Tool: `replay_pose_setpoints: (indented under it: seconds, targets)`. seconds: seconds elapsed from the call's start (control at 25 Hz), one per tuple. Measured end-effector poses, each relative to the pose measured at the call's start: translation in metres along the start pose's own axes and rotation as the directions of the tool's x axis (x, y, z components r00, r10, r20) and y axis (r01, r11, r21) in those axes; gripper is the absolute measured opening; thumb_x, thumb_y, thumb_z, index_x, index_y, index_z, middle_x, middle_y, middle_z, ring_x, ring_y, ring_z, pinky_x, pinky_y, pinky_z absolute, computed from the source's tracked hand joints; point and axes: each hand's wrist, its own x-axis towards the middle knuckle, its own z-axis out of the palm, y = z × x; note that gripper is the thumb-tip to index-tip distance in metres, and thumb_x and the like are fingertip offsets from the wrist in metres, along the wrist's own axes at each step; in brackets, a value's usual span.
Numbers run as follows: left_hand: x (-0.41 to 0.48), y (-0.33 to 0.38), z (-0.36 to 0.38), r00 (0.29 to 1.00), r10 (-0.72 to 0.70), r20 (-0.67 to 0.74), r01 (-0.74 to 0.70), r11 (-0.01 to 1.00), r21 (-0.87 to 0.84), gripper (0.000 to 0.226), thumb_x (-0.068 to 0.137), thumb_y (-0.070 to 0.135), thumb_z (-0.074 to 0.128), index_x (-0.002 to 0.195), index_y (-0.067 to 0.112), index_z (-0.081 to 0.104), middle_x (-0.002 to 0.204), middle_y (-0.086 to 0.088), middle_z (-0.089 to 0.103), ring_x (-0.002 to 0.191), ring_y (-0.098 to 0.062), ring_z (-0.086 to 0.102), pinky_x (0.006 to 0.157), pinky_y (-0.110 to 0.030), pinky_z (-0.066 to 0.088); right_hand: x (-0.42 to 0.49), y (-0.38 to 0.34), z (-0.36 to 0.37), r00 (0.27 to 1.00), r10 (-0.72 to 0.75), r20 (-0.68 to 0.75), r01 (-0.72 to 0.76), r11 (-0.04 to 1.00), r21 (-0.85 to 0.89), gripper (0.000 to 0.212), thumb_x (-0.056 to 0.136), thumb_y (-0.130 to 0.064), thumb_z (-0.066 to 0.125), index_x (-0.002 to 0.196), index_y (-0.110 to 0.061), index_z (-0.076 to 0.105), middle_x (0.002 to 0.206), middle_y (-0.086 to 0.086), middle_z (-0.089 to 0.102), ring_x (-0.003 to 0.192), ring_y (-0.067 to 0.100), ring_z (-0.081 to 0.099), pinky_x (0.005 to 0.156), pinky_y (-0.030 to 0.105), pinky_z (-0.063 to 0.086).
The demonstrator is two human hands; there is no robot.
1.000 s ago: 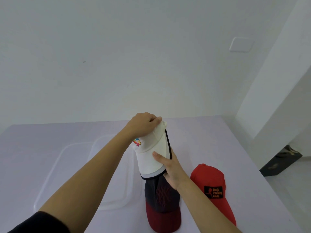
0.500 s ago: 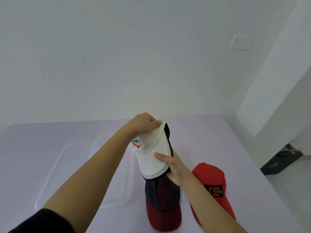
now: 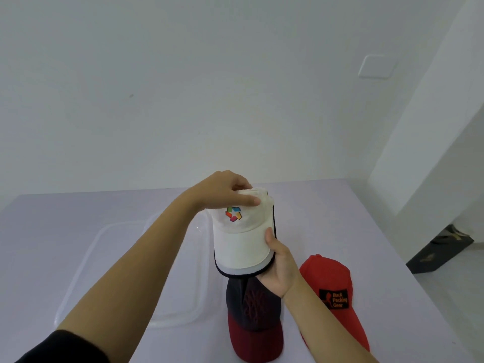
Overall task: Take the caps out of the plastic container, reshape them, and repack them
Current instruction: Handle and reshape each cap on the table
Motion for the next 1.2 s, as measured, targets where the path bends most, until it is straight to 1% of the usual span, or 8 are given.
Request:
replay_pose_setpoints:
  seconds: [0.2, 0.32, 0.48, 0.64, 0.76, 0.88, 1.0, 1.2]
  targets:
    - [0.002, -0.003, 0.017, 0.971, 0.106, -0.215, -0.098, 0.994, 0.048, 0.022, 0.09, 0.04, 0.058, 0.097, 0.022, 0.07, 0.079, 0.005, 0.066, 0.079, -0.015, 0.062, 0.071, -0.027, 0.047, -0.001, -0.006, 0.01, 0.999, 0.021, -0.04, -0.019, 0.999, 0.039, 0.048, 0.094, -0.046, 0.04, 0.128, -0.017, 0.059, 0.132, 0.012, 0.059, 0.124, 0.032, 0.053, 0.107, 0.048, 0.037]
    - [0.004, -0.006, 0.016, 0.97, 0.073, -0.234, -0.061, 0.996, 0.062, 0.026, 0.09, 0.042, 0.057, 0.102, 0.024, 0.07, 0.071, 0.014, 0.061, 0.068, -0.004, 0.057, 0.068, -0.024, 0.047, -0.002, -0.004, 0.01, 1.0, 0.023, -0.004, -0.023, 1.0, 0.016, 0.05, 0.09, -0.044, 0.05, 0.131, -0.016, 0.056, 0.134, 0.013, 0.057, 0.125, 0.032, 0.052, 0.109, 0.048, 0.035]
    - [0.006, -0.012, 0.019, 0.961, 0.066, -0.269, -0.057, 0.997, 0.044, 0.039, 0.081, 0.043, 0.066, 0.114, 0.026, 0.056, 0.099, 0.009, 0.058, 0.085, -0.013, 0.058, 0.077, -0.028, 0.049, -0.002, -0.002, 0.01, 0.999, 0.036, -0.01, -0.036, 0.999, 0.0, 0.067, 0.061, -0.032, 0.083, 0.121, -0.01, 0.063, 0.129, 0.016, 0.06, 0.119, 0.031, 0.057, 0.101, 0.043, 0.045]
    - [0.003, -0.018, 0.026, 0.906, 0.129, -0.404, -0.142, 0.99, -0.003, 0.029, 0.079, 0.031, 0.072, 0.1, 0.018, 0.057, 0.096, 0.009, 0.055, 0.085, -0.009, 0.055, 0.072, -0.016, 0.044, -0.002, -0.004, 0.011, 0.996, 0.033, -0.083, -0.029, 0.998, 0.051, 0.054, 0.073, -0.028, 0.072, 0.123, -0.01, 0.061, 0.123, 0.014, 0.065, 0.113, 0.029, 0.062, 0.088, 0.038, 0.054]
    - [0.002, -0.021, 0.025, 0.94, 0.063, -0.334, -0.115, 0.984, -0.138, 0.015, 0.081, 0.027, 0.072, 0.091, 0.018, 0.065, 0.082, 0.011, 0.063, 0.072, -0.007, 0.06, 0.068, -0.02, 0.051, -0.003, -0.004, 0.012, 0.994, 0.046, -0.097, -0.041, 0.997, 0.059, 0.066, 0.064, -0.029, 0.08, 0.124, -0.01, 0.06, 0.124, 0.014, 0.064, 0.113, 0.03, 0.062, 0.086, 0.038, 0.055]
    - [0.003, -0.024, 0.024, 0.976, 0.028, -0.217, -0.067, 0.983, -0.172, 0.012, 0.087, 0.025, 0.065, 0.091, 0.015, 0.069, 0.088, 0.002, 0.067, 0.077, -0.013, 0.064, 0.065, -0.018, 0.052, -0.004, -0.002, 0.01, 0.993, 0.064, -0.104, -0.061, 0.998, 0.032, 0.069, 0.061, -0.029, 0.083, 0.124, -0.01, 0.06, 0.124, 0.014, 0.064, 0.113, 0.029, 0.062, 0.084, 0.037, 0.056]
    - [0.006, -0.021, 0.024, 0.975, 0.04, -0.218, -0.032, 0.999, 0.04, 0.029, 0.09, 0.031, 0.058, 0.093, 0.004, 0.065, 0.091, -0.012, 0.062, 0.08, -0.02, 0.058, 0.069, -0.033, 0.048, -0.005, -0.001, 0.01, 0.988, 0.082, -0.133, -0.082, 0.997, 0.011, 0.051, 0.077, -0.026, 0.068, 0.124, -0.009, 0.059, 0.123, 0.013, 0.065, 0.11, 0.027, 0.064, 0.083, 0.035, 0.055]
    - [0.007, -0.013, 0.026, 0.957, 0.17, -0.233, -0.125, 0.972, 0.197, 0.031, 0.091, 0.028, 0.058, 0.121, 0.02, 0.06, 0.112, 0.001, 0.058, 0.101, -0.017, 0.055, 0.084, -0.025, 0.04, -0.005, -0.003, 0.011, 0.987, 0.079, -0.141, -0.076, 0.997, 0.026, 0.044, 0.08, -0.026, 0.065, 0.121, -0.009, 0.061, 0.122, 0.013, 0.066, 0.11, 0.027, 0.064, 0.093, 0.038, 0.05]
